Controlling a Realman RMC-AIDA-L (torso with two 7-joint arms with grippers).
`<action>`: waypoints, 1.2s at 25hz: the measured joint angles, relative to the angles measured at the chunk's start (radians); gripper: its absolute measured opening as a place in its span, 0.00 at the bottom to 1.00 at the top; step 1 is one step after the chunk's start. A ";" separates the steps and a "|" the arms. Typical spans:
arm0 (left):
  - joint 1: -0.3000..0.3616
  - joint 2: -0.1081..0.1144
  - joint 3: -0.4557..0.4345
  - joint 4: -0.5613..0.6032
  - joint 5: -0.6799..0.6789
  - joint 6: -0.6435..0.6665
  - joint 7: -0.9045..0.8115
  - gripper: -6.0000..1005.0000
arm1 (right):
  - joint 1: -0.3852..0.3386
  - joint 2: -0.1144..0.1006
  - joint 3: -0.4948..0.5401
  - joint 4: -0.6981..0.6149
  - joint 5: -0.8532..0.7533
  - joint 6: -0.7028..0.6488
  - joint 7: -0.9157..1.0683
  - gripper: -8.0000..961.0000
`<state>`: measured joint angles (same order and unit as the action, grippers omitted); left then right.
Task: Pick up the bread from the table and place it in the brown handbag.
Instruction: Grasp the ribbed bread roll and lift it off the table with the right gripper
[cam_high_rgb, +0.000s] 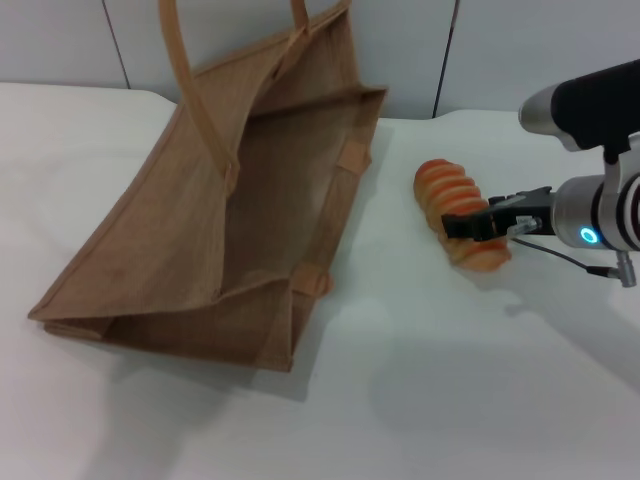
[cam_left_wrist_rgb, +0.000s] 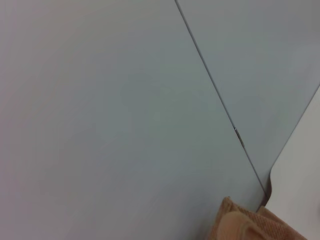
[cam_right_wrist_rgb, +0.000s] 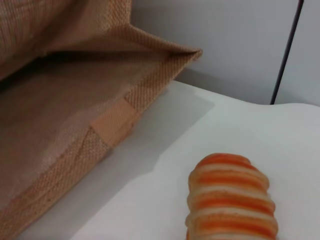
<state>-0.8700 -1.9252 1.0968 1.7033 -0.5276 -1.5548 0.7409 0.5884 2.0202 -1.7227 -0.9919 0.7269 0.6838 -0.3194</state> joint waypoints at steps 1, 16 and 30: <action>0.000 -0.001 0.000 0.000 0.000 0.000 0.000 0.13 | 0.004 0.000 0.000 0.008 0.000 0.000 0.000 0.78; 0.006 -0.005 0.000 0.011 0.001 -0.002 0.003 0.13 | 0.022 0.001 0.040 0.038 -0.040 0.044 0.002 0.78; 0.001 -0.006 0.000 0.011 0.003 -0.002 0.003 0.13 | 0.057 0.003 0.035 0.097 -0.036 0.045 0.000 0.78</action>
<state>-0.8689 -1.9310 1.0968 1.7138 -0.5245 -1.5570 0.7440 0.6450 2.0234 -1.6879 -0.8954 0.6904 0.7284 -0.3189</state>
